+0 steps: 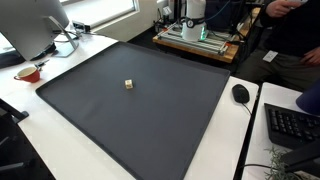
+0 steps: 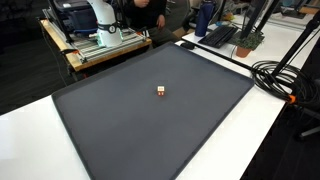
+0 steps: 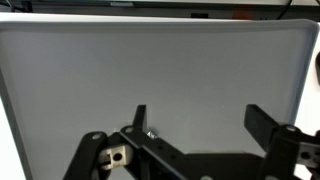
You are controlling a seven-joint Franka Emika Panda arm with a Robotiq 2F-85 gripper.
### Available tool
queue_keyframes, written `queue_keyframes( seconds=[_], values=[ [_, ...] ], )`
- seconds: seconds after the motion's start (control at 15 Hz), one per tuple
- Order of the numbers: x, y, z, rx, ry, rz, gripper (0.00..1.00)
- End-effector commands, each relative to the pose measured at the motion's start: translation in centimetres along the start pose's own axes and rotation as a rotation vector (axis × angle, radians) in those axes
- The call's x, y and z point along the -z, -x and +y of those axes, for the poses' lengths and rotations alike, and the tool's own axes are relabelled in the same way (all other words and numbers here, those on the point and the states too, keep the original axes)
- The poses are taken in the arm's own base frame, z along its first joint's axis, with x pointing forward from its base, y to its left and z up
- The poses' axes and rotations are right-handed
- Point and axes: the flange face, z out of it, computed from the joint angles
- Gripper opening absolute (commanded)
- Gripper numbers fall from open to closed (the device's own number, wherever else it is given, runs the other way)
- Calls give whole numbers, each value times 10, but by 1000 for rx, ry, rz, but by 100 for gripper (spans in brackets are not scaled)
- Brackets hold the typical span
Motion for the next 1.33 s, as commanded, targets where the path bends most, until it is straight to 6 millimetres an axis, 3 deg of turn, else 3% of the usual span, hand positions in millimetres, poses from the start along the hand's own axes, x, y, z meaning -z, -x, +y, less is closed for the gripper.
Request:
queue_keyframes(
  seconds=[0.0,0.47,0.93,1.13,1.2,1.27],
  values=[
    [-2,0,1,-22,10,-13,100],
    [-22,-38,-17,-352,-25,161,100],
    [-102,-87,-24,-621,6,384,100],
    [-128,-90,-12,-729,112,377,100],
    [-119,-87,-15,-660,69,375,100],
    [-128,-87,-11,-688,89,367,100]
  ],
)
